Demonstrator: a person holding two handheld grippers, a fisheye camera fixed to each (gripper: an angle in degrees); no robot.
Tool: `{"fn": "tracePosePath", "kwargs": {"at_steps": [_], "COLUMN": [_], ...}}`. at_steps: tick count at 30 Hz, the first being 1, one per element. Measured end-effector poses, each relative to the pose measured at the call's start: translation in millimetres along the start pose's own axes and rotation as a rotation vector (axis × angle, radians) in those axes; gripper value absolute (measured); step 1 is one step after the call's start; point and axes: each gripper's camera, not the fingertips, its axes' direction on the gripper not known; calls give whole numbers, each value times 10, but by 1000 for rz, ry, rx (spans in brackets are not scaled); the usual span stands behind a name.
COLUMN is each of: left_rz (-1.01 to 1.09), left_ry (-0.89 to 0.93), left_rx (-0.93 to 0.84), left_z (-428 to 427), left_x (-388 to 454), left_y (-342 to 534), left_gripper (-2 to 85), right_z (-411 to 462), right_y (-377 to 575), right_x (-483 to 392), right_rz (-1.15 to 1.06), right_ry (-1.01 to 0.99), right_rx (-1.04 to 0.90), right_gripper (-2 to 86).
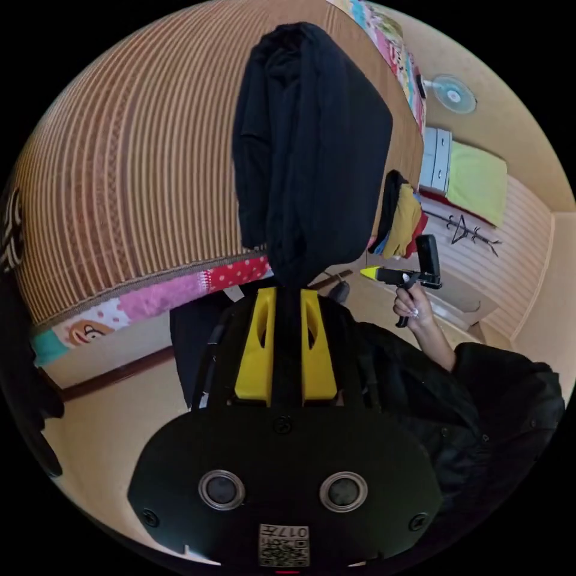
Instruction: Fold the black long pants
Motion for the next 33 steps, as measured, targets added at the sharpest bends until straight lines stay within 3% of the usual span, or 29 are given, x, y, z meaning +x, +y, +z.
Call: {"fn": "tracePosePath", "kwargs": {"at_steps": [2, 5, 7, 10, 13, 18, 22, 24, 26, 29, 31, 33], "left_rz": [56, 129, 141, 125, 114, -96, -289, -378, -394, -383, -359, -302], "left_ry": [0, 14, 23, -79, -182, -313, -257, -217, -206, -213, -210, -212], "left_rx": [92, 195, 220, 296, 403, 583, 658, 717, 745, 751, 754, 756], "left_z": [-213, -481, -579, -772, -966, -1210, -1288, -1309, -1295, -1184, -1075, -886], "left_x": [75, 234, 356, 656, 838, 438, -46, -215, -222, -84, 67, 356], "left_y": [-152, -584, -845, -973, -718, 183, 739, 1043, 1170, 1200, 1160, 1062], "left_gripper": [100, 120, 123, 109, 103, 100, 100, 100, 100, 100, 100, 100], "right_z": [-309, -411, -169, 386, 865, 1908, 2982, 3250, 3283, 2975, 2486, 2060], "right_y": [-377, -952, -1633, -2254, -2569, -2891, -3086, -3111, -3150, -3231, -3209, -3157], "right_x": [-167, -356, -468, -683, -1263, -2113, -2744, -3039, -3203, -3148, -2996, -2790], "right_rz": [-82, -133, -126, -123, -220, -319, -275, -330, -358, -343, -364, -319], "right_ry": [-64, -48, 73, 103, 252, 168, 81, 180, 242, 143, 72, 98], "right_rx": [157, 197, 76, -127, -233, -325, -391, -423, -432, -441, -417, -381], "right_gripper": [118, 151, 167, 169, 157, 133, 130, 132, 130, 104, 35, 26]}}
